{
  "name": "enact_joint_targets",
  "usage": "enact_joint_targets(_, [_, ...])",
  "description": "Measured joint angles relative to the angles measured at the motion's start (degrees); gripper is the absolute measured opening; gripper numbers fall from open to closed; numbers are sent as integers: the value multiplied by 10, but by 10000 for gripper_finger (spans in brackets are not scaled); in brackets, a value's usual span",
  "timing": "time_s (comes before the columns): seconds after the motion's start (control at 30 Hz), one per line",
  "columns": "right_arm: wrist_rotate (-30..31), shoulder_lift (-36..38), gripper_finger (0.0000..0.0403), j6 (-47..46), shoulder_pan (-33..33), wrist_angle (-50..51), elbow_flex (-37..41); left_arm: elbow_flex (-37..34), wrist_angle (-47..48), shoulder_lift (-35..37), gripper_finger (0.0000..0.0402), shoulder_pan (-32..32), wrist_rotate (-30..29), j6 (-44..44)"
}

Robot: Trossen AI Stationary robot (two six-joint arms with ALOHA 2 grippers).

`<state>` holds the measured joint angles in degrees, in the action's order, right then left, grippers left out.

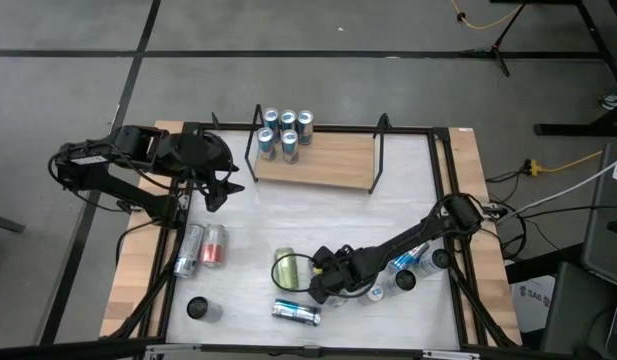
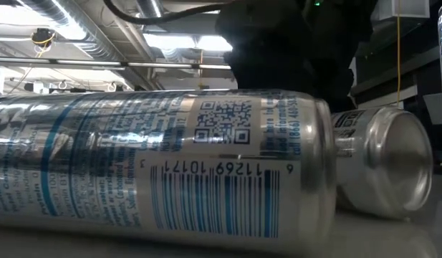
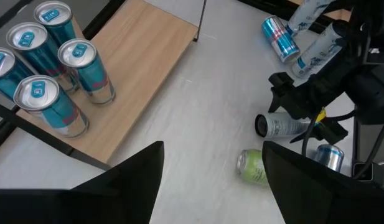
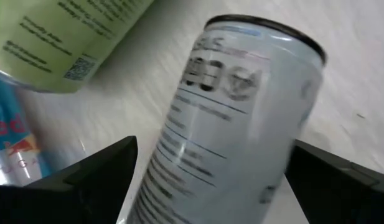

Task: Place canned beverage on shelf
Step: Put the white blue soda can on the shelf

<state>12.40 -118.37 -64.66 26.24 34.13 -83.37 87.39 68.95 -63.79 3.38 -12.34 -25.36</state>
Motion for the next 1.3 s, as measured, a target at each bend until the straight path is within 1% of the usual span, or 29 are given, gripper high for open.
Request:
enact_joint_targets(0.13, [0,0,375,0,0,3,0,0,0,0,263,0,0,0])
enact_joint_targets(0.23, [0,-1,362,0,0,3,0,0,0,0,263,0,0,0])
enact_joint_targets(0.57, [-1,-10,255,0,0,-9,-1,0,0,0,263,0,0,2])
enact_joint_targets(0.63, [-2,-9,248,1,-1,-16,-1,0,0,0,263,0,0,3])
enact_joint_targets(0.77, [-6,9,251,10,-7,-15,1,0,-3,0,263,0,0,4])
enact_joint_targets(0.9, [-6,44,254,67,-21,-11,-14,0,-6,0,263,0,-1,5])
enact_joint_targets(1.07, [-16,92,251,176,-51,-8,-48,0,-6,1,263,0,-2,6])
enact_joint_targets(1.17, [-41,118,254,249,-74,-12,-77,0,-6,6,263,0,9,39])
enact_joint_targets(1.3, [-93,139,255,358,-107,-12,-124,0,-6,27,263,0,43,88])
